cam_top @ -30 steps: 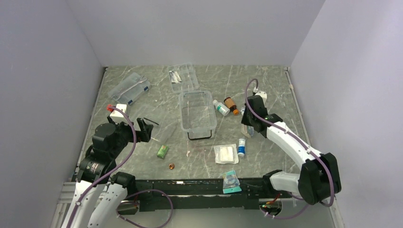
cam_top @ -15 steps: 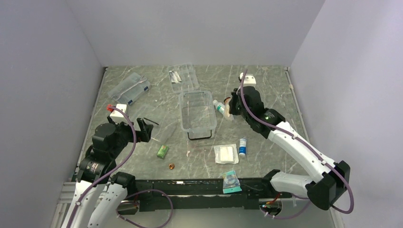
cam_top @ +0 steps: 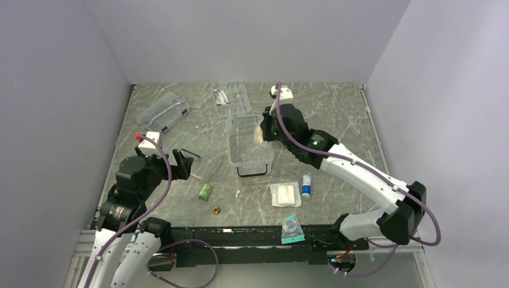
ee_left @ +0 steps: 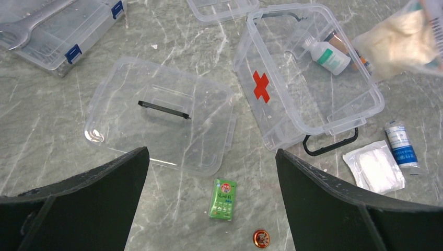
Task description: Organize the medicine kit
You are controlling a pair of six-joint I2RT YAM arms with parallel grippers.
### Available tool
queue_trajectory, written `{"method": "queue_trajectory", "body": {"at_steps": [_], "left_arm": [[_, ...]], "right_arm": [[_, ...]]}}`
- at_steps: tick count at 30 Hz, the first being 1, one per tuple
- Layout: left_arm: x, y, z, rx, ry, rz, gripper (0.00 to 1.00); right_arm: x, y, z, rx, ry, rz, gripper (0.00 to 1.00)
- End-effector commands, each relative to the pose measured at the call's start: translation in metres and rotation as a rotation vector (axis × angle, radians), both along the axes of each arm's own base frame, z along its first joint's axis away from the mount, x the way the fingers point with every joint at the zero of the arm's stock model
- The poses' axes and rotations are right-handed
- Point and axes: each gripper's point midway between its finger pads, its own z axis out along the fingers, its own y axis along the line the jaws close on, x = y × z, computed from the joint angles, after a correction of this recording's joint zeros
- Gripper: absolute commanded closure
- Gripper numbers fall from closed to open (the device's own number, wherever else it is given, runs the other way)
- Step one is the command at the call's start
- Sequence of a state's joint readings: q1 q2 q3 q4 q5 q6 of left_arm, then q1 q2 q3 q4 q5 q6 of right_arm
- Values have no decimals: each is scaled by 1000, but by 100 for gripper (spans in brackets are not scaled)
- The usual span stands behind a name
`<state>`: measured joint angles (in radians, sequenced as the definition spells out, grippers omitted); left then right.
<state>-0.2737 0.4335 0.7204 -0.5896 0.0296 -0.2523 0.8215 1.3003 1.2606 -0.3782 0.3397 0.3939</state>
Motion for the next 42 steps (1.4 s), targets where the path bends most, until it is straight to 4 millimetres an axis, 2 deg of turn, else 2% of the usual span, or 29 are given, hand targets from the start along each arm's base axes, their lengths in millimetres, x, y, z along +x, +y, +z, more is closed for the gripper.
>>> {"method": "queue_trajectory", "body": {"at_steps": [1,6,15,22,27,34,37,42], "left_arm": [[-1,-2,21,-22,-56,-9,1],[-1,-1,21,-21,-57,-9,1],[-1,-3,21,-20,-54,-15,1],[0,-3,21,-21,-52,-14,2],[0,-2,20,-19,-51,-13,1],[-1,-2,20,-19,-51,-12,1],[-1,-2,20,-18,-49,-11,1],[-1,-2,20,-19,-51,-11,1]], "right_arm": [[13,18,4,37,-25,-16,100],[20,27,-27,4,28,-28,100],[23,20,-76,-96,96,-85,100],[17,23,-130,-190,184,-90,100],[9,31,-157,-246,222,-84,100],[5,26,-167,-351,202,-143,100],[0,35,-174,-343,225,-97,100],[-15,66,-178,-232,268,48,100]]}}
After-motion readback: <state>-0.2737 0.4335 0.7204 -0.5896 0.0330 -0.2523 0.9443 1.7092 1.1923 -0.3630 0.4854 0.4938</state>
